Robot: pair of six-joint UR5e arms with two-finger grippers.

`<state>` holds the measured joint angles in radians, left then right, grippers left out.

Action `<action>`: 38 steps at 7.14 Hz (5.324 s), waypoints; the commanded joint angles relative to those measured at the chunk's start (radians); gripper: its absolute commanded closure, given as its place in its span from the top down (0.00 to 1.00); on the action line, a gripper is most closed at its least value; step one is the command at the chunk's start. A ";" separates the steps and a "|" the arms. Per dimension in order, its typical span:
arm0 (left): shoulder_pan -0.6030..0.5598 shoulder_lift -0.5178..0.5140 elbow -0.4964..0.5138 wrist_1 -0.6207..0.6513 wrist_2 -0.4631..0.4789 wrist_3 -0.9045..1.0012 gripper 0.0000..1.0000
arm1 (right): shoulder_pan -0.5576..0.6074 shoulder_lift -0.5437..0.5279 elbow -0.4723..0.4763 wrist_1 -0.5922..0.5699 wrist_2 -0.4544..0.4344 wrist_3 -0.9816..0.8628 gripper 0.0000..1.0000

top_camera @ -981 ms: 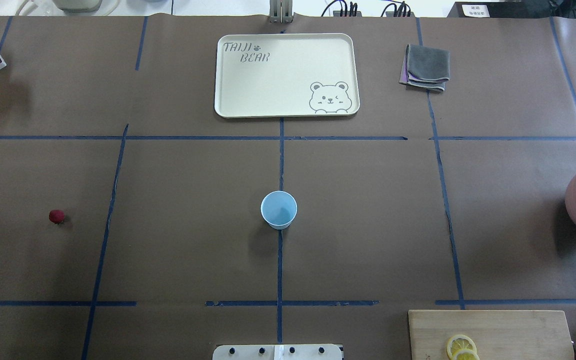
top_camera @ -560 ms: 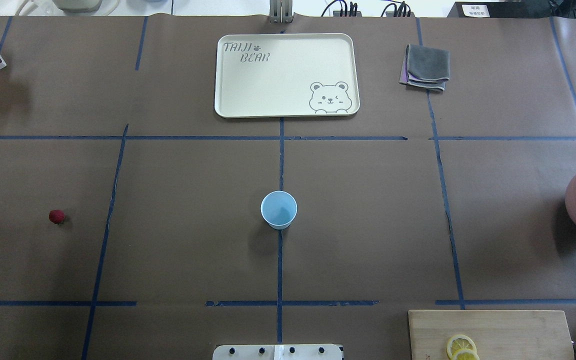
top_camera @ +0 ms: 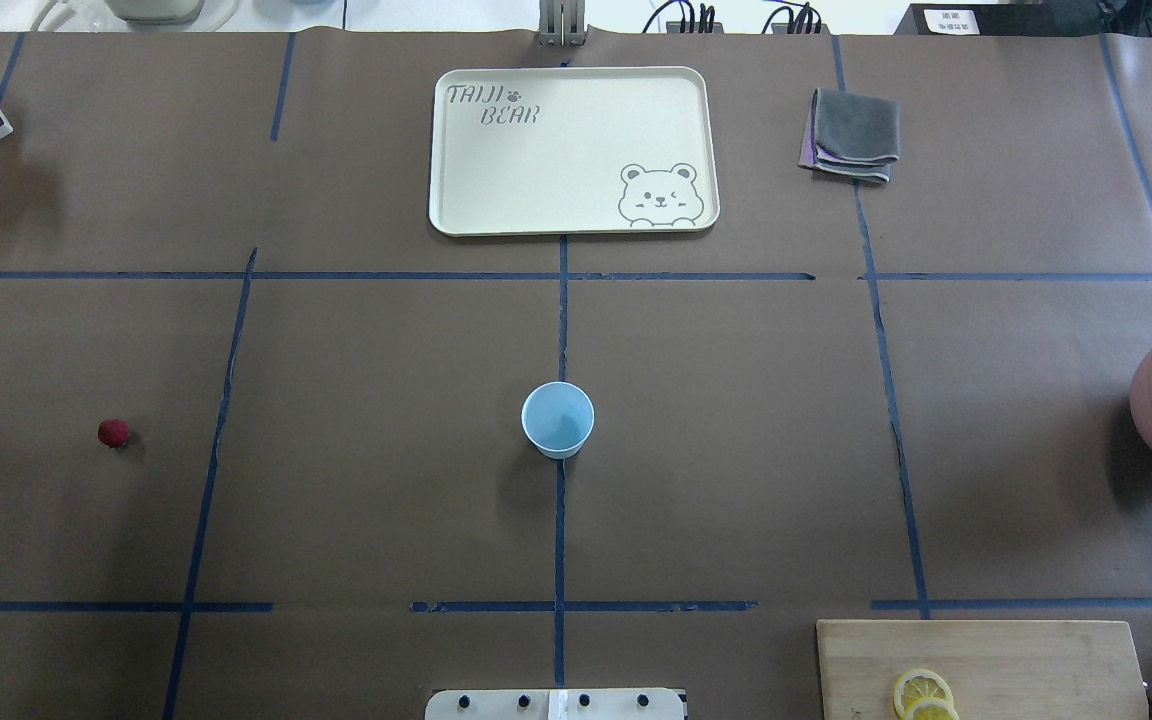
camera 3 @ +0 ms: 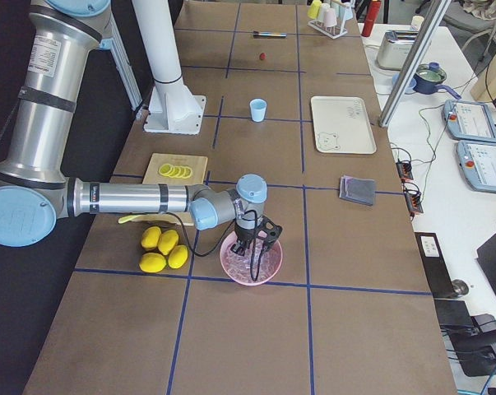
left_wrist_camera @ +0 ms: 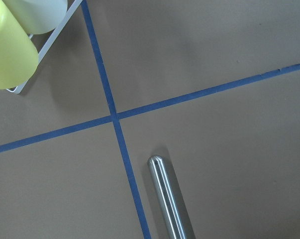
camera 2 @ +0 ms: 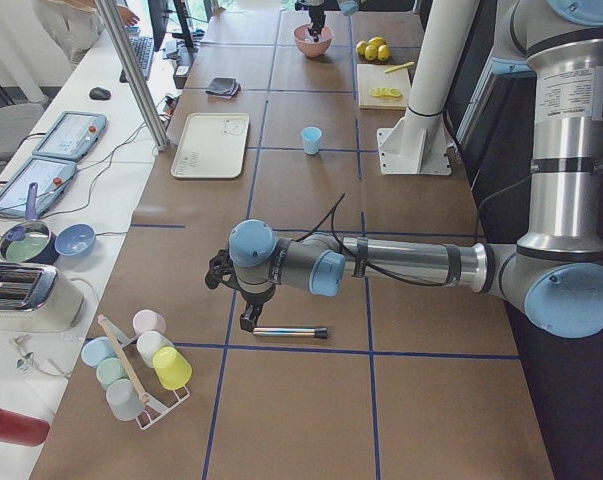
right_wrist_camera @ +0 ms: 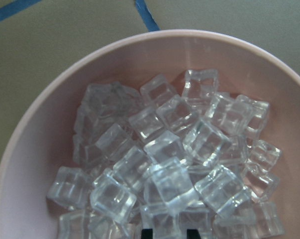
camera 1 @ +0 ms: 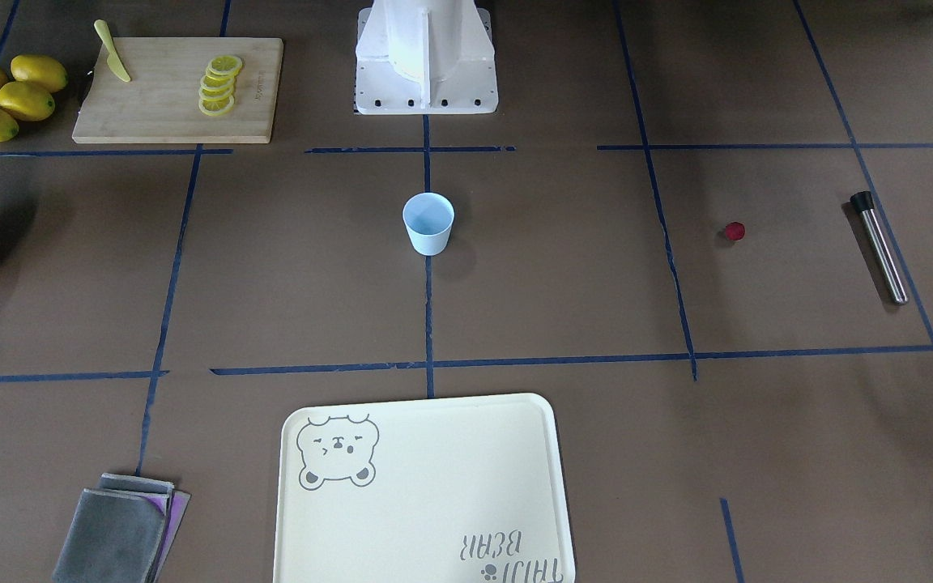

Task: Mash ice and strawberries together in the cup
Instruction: 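Lower the right gripper into the pink bowl and grasp an ice cube, then carry the ice cube with the right gripper over the blue cup and release, then move the right gripper back over the pink bowl of ice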

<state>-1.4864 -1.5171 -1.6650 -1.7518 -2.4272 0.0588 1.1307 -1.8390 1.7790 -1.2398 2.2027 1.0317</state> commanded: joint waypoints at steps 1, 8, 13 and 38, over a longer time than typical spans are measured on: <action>0.000 0.000 0.001 0.000 -0.009 0.000 1.00 | 0.004 0.001 0.061 -0.001 0.006 0.004 0.00; 0.000 0.000 0.005 -0.009 -0.010 0.003 1.00 | -0.130 0.447 0.238 -0.032 0.089 0.618 0.01; 0.002 0.000 0.013 -0.028 -0.010 0.001 1.00 | -0.513 0.939 0.045 -0.237 -0.148 0.849 0.02; 0.011 0.002 0.017 -0.026 -0.036 0.001 1.00 | 0.150 0.023 0.179 -0.231 0.068 -0.666 0.97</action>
<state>-1.4788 -1.5158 -1.6475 -1.7779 -2.4636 0.0604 1.2209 -1.7954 2.0218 -1.4735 2.2706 0.5054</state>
